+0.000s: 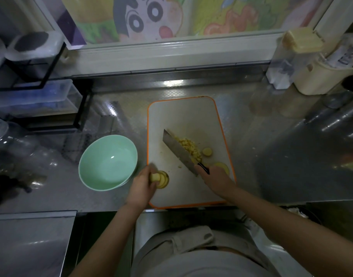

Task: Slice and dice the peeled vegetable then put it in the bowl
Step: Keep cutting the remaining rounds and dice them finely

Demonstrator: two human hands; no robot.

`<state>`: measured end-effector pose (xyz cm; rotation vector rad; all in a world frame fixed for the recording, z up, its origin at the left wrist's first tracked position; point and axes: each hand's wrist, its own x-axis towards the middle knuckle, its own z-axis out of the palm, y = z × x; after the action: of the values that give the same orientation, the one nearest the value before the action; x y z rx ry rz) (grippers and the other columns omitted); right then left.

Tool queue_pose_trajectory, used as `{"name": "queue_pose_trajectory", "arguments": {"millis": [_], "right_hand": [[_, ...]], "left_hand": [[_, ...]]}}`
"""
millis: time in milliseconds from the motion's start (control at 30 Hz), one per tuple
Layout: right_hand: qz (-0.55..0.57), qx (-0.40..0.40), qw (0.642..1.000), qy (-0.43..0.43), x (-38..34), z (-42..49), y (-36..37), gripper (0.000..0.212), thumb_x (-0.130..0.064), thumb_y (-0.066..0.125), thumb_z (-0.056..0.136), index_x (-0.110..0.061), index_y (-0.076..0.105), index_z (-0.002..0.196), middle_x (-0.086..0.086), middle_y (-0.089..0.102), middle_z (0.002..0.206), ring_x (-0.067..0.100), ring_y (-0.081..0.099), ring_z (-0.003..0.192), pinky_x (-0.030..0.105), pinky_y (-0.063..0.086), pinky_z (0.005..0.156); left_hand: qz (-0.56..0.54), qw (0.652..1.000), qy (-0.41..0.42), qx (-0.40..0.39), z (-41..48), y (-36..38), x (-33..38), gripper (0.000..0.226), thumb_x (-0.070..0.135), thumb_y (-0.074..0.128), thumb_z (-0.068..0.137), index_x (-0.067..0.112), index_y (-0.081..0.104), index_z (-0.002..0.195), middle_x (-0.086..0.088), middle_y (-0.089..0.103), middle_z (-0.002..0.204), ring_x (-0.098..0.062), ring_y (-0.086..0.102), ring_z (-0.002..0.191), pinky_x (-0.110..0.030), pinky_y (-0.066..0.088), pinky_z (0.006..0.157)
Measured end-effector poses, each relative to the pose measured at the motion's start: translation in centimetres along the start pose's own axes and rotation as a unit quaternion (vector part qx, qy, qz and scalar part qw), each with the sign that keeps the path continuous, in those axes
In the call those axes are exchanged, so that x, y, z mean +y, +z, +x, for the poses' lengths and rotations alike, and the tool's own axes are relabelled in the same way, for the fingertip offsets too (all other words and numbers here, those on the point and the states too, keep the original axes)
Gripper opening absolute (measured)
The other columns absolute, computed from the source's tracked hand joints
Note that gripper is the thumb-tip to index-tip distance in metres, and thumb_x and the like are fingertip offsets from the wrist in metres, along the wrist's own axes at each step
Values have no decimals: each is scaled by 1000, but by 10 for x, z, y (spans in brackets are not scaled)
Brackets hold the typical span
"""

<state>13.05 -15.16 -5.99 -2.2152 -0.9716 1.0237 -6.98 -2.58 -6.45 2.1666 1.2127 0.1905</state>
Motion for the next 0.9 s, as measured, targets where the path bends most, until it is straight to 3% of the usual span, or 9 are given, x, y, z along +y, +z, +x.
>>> {"name": "queue_pose_trajectory", "arguments": {"millis": [133,233,400,700,767,900], "right_hand": [[-1,-4,1000,4,-1,1,0,51,-46,43,96,-17,38,54,-1,38,50,12,36,44,22,24,43],[-1,-3,1000,7,-1,1,0,51,-45,43,96,-17,37,55,-2,37,50,11,34,43,20,23,42],[-5,-5,1000,6,-1,0,-1,51,-46,43,96,-15,39,56,0,39,51,13,36,44,23,24,44],[-29,-9,999,-9,-6,-10,2,45,-46,45,95,-14,41,64,2,43,59,13,40,52,20,30,48],[-20,-4,1000,-14,-7,-14,3,45,-41,48,95,-12,43,62,1,40,56,11,38,48,17,28,42],[-27,-14,1000,-8,-7,-16,5,40,-39,46,97,-8,54,72,1,39,57,10,38,50,21,28,42]], "left_hand": [[-29,999,-7,-16,-3,3,7,62,17,75,74,13,47,129,-12,45,124,-27,48,115,-30,39,93],[-32,998,-40,-22,-4,5,14,78,22,80,70,16,38,136,-11,38,131,-25,43,122,-32,38,97],[-9,996,-81,-34,-4,10,17,67,14,77,73,10,42,130,-15,36,132,-31,44,120,-30,35,97],[-63,993,-98,6,1,20,29,59,15,79,70,5,47,119,-16,38,128,-31,47,114,-26,33,92],[-79,991,-106,16,2,24,35,59,16,80,69,5,48,117,-16,38,127,-31,48,111,-25,34,90],[-112,988,-107,29,5,29,36,55,15,81,67,4,54,114,-17,51,120,-28,49,111,-19,33,81]]}}
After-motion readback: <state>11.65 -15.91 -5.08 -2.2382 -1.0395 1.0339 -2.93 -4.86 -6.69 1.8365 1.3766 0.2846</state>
